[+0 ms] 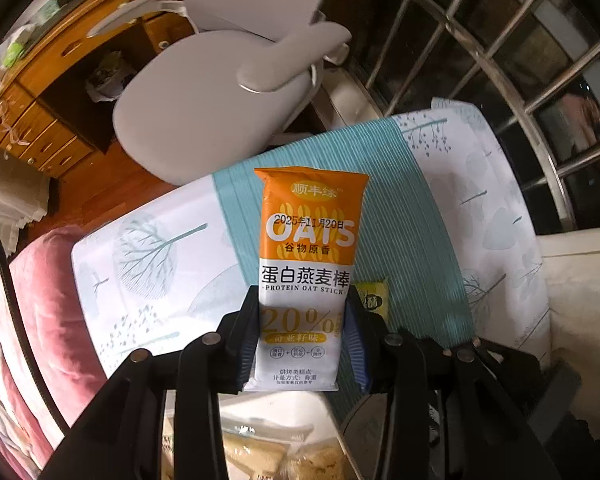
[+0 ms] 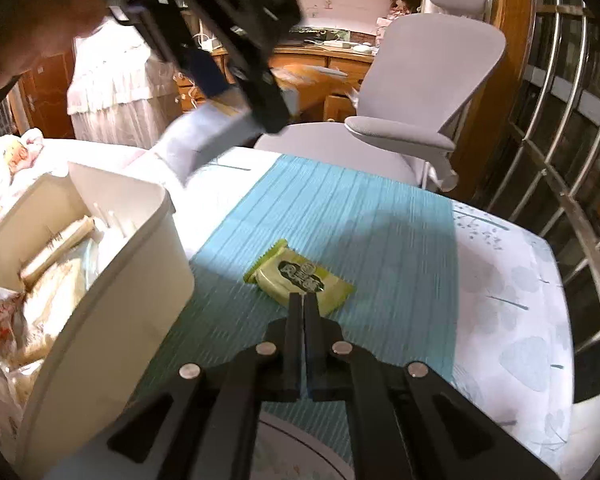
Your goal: Organize snacks
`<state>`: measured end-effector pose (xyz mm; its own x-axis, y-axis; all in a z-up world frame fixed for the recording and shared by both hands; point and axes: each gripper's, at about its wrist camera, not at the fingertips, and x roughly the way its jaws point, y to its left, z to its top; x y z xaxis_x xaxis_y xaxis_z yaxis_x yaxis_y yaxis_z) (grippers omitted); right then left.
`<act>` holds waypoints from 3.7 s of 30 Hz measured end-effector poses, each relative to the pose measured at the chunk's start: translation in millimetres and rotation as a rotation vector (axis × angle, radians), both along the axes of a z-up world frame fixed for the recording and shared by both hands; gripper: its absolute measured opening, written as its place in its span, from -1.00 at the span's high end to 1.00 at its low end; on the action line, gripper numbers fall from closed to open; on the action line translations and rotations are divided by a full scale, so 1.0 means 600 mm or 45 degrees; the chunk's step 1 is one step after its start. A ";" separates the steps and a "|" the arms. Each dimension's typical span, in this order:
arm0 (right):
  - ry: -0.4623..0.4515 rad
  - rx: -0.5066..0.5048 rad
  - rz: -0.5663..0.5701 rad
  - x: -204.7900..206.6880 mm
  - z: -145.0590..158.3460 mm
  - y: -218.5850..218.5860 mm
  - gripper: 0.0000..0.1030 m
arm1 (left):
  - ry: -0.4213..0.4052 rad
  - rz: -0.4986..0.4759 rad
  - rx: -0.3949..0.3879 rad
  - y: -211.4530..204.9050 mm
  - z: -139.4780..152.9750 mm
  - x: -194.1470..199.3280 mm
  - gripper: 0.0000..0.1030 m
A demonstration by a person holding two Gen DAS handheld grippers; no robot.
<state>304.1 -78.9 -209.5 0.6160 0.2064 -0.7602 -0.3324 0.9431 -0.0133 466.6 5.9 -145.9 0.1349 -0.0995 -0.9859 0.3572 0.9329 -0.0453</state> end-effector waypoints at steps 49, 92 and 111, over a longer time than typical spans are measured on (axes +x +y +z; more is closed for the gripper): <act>0.177 -0.072 -0.041 0.049 -0.026 0.014 0.31 | 0.205 0.490 -0.075 0.251 -0.015 -0.315 0.23; 0.299 0.176 -0.177 -0.410 0.137 0.150 -0.51 | -0.213 0.487 -0.314 0.339 0.077 -0.696 -0.64; 0.390 0.251 -0.368 -0.528 0.208 -0.192 -0.70 | -0.315 0.413 -0.338 0.016 0.124 -0.771 -0.72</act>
